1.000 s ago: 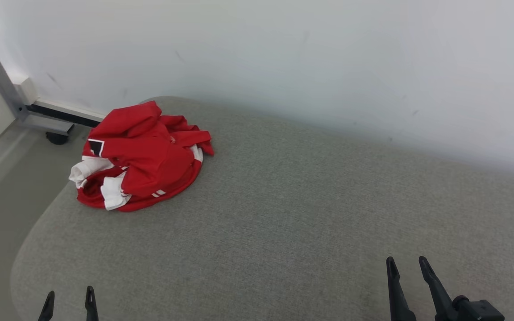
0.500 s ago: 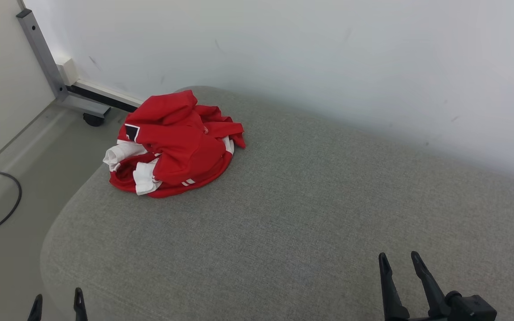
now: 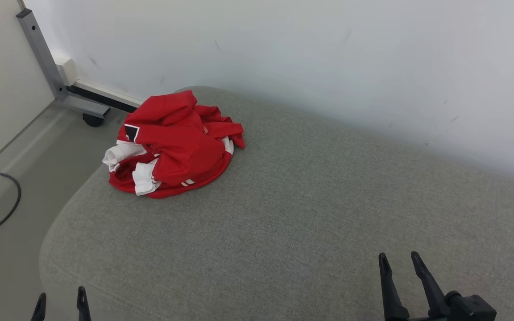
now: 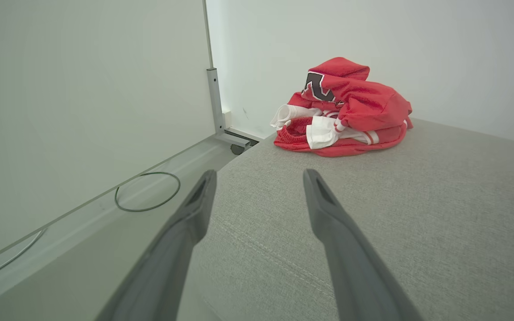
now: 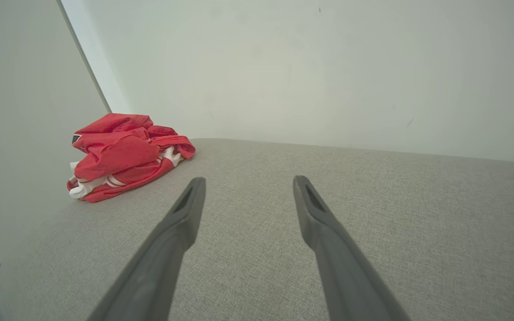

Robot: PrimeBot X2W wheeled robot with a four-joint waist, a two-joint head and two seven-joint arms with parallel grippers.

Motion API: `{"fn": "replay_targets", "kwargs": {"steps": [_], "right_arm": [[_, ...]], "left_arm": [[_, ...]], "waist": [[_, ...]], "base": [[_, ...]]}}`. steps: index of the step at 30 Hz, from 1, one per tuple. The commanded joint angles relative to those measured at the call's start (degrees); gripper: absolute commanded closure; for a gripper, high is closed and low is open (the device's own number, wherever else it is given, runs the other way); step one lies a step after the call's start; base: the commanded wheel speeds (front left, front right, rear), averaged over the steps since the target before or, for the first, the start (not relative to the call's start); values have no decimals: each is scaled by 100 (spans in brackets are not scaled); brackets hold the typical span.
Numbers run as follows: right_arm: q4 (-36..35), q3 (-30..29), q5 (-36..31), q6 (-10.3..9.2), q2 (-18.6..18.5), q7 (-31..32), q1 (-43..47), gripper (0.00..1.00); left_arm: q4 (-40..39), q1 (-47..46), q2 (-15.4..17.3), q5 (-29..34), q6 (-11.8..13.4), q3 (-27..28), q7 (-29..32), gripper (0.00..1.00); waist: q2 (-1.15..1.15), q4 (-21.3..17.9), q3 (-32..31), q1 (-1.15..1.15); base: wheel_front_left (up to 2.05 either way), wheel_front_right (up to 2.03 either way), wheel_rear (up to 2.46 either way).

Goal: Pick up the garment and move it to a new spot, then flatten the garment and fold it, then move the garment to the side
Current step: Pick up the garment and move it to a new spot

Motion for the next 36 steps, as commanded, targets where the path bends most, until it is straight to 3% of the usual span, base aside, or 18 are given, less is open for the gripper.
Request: {"fn": "replay_targets", "kwargs": {"steps": [1, 13, 22, 28, 36], "right_arm": [[-20, 8, -53, 19, -4, -2, 49, 0], [-113, 12, -260, 19, -7, -2, -297, 0], [-205, -47, -220, 19, -4, -2, -692, 0], [-264, -73, -63, 19, -3, -2, -910, 0], [-323, -100, 105, 19, 1, -2, -1116, 0]], "left_arm": [[72, -111, -7, -79, 6, -18, -20, 0], [180, -1208, 275, -401, 6, 199, -20, 0], [338, -2464, 877, -969, 7, 815, -19, 0], [645, -3090, 1536, -1266, 8, 925, -20, 0], [1702, -3888, 2485, -1767, 9, 604, 232, 0]], "waist": [[0, -95, -14, 0], [0, -1196, 560, 0], [0, -2246, 1236, 0], [0, -2805, 1627, 0], [0, -3255, 1938, 0]], "base": [[0, 0, 0], [0, 0, 0], [0, 0, 0], [0, 0, 0], [0, 0, 0]]}}
